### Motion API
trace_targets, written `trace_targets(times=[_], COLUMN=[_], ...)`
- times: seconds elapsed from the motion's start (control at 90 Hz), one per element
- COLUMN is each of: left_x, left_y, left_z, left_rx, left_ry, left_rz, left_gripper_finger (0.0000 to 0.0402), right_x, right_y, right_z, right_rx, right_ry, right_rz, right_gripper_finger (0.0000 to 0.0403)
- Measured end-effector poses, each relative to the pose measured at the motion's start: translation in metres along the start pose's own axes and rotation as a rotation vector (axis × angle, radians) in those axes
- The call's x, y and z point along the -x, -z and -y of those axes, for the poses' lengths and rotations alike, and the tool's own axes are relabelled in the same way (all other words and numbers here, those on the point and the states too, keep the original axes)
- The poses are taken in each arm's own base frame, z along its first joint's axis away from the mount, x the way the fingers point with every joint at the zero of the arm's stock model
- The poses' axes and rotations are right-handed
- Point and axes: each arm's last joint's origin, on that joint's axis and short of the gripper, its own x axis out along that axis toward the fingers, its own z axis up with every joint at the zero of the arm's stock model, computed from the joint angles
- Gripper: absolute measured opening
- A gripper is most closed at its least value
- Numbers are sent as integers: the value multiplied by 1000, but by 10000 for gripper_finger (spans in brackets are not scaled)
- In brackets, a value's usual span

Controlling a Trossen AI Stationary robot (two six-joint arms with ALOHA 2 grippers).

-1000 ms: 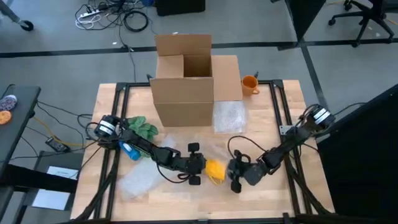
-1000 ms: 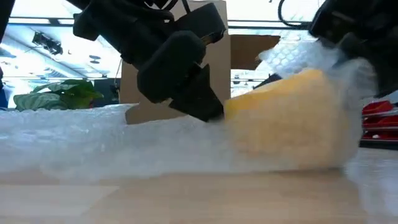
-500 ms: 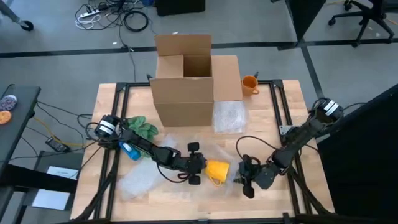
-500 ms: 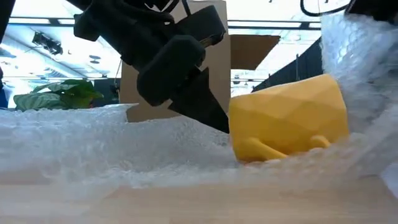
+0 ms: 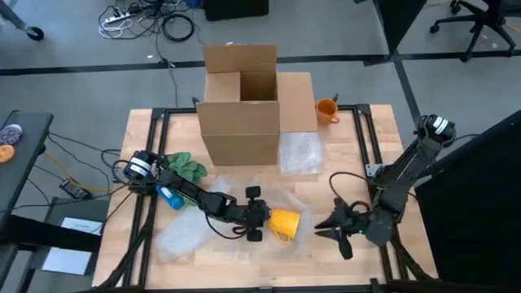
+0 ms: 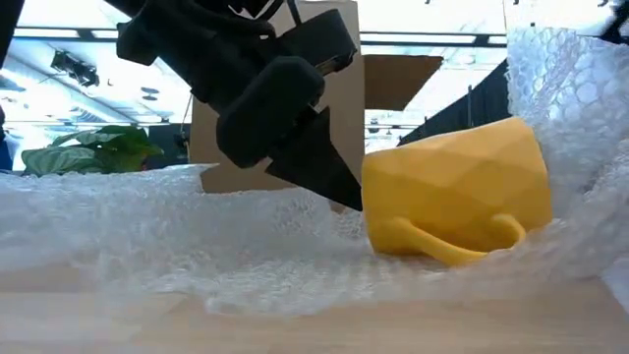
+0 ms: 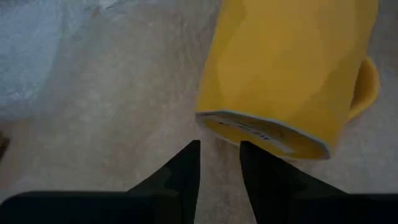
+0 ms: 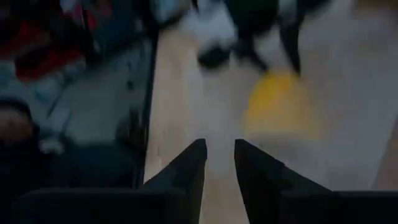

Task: Wrap mug
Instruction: Wrap the yellow mug with the bubble wrap

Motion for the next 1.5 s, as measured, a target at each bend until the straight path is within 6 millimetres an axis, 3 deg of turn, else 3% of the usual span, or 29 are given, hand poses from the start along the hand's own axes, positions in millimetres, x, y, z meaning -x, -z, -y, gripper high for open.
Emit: trace_targets(times=[0.167,0.3,0.556,0.778,0.9,1.067,1.256,1.5], left_x=[0,0,0,0,0,0,0,0], left_y=[0,0,1,-1,-2,-3,-4,-2], left_z=[0,0,0,0,0,0,0,0], left_rx=[1,2,1,9,12,19,22,23], left_ry=[0,0,-1,3,5,8,9,13], left_rz=[2,3,-7,11,18,32,40,32], left_gripper_finger=[99,99,99,99,99,99,99,99], right_x=[-27,-48,-34,-29,-40,-73,-108,-124], right_y=[-7,6,24,45,55,68,56,35], right_z=[-4,1,8,27,33,41,41,49], right_rx=[-32,20,-27,-71,-71,-48,31,104], right_ry=[-32,-5,114,303,354,355,234,221], right_rz=[100,-23,-177,-321,-333,-328,-201,-167], right_gripper_finger=[35,8,2,1,1,0,0,0])
